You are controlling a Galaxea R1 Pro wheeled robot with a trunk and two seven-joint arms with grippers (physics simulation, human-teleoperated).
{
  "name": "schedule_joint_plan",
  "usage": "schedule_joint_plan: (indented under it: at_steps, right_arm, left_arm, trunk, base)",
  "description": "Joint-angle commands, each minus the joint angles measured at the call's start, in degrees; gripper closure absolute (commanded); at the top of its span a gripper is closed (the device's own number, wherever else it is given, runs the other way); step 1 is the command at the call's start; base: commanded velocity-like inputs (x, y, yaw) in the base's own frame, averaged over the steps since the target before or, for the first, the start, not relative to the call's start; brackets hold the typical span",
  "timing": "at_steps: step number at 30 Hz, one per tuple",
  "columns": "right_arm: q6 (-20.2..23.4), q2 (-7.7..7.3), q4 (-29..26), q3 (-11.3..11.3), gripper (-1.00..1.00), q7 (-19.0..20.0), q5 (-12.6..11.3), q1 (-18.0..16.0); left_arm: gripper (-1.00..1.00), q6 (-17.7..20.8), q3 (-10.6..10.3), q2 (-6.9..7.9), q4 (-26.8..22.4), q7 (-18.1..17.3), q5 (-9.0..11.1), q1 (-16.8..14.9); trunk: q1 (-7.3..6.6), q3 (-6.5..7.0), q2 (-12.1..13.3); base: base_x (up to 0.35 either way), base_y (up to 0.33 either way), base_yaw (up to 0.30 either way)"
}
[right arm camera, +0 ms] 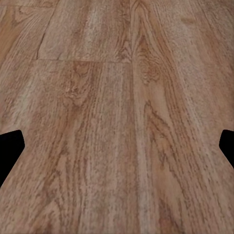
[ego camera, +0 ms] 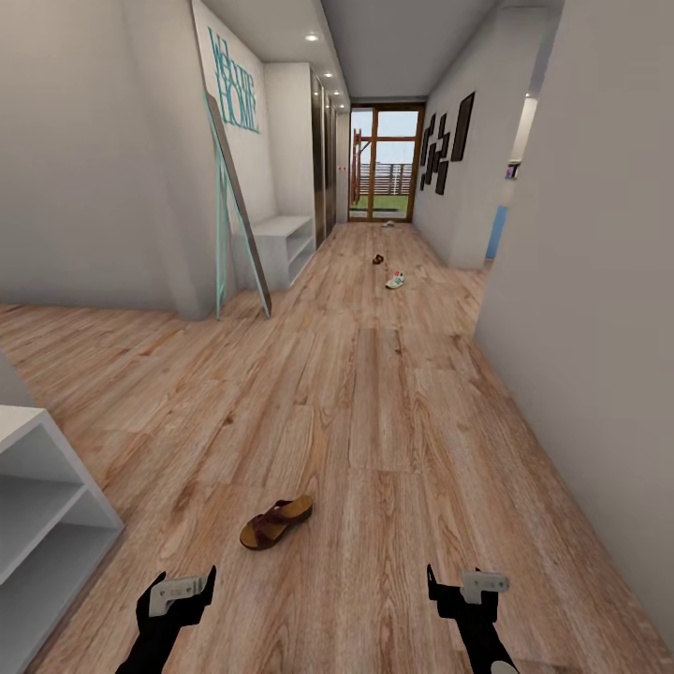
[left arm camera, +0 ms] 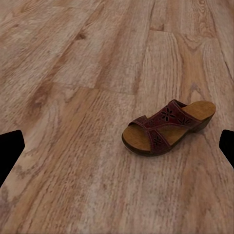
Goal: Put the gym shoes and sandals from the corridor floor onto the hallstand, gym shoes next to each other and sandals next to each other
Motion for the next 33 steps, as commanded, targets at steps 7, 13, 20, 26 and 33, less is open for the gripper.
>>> schedule_joint_plan:
  at_steps: [7, 13, 20, 26, 33]
  right_arm:
    - [0.00, 0.00, -0.01, 0.02, -1.00, -0.01, 0.00, 0.00]
    - [0.00, 0.00, -0.01, 0.03, -1.00, -0.01, 0.00, 0.00]
    - [0.00, 0.00, -0.01, 0.04, -1.00, -0.01, 0.00, 0.00]
    - [0.00, 0.00, -0.01, 0.04, -1.00, -0.01, 0.00, 0.00]
    - [0.00, 0.00, -0.03, 0.04, -1.00, -0.01, 0.00, 0.00]
  left_arm:
    - [-1.00, -0.01, 0.02, -0.06, 0.06, 0.03, -0.07, 0.00]
    - [-1.00, -0.01, 0.09, -0.08, 0.10, 0.04, -0.10, 0.00]
    - [-1.00, -0.01, 0.10, -0.09, 0.19, 0.59, -0.13, 0.00]
    - [-1.00, -0.01, -0.18, -0.09, 0.40, 1.94, -0.17, 0.00]
    - [-1.00, 0.02, -0.46, -0.13, 0.58, 3.50, -0.19, 0.00]
  trunk:
    - [0.00, 0.00, 0.00]
    - [0.00, 0.00, 0.00]
    - [0.00, 0.00, 0.00]
    - [0.00, 0.00, 0.00]
    - [0.00, 0.00, 0.00]
  base:
    - [0.000, -0.019, 0.000]
    - [0.000, -0.151, 0.000]
    - [0.000, -0.235, 0.000]
    - [0.000, -0.272, 0.000]
    - [0.000, -0.289, 0.000]
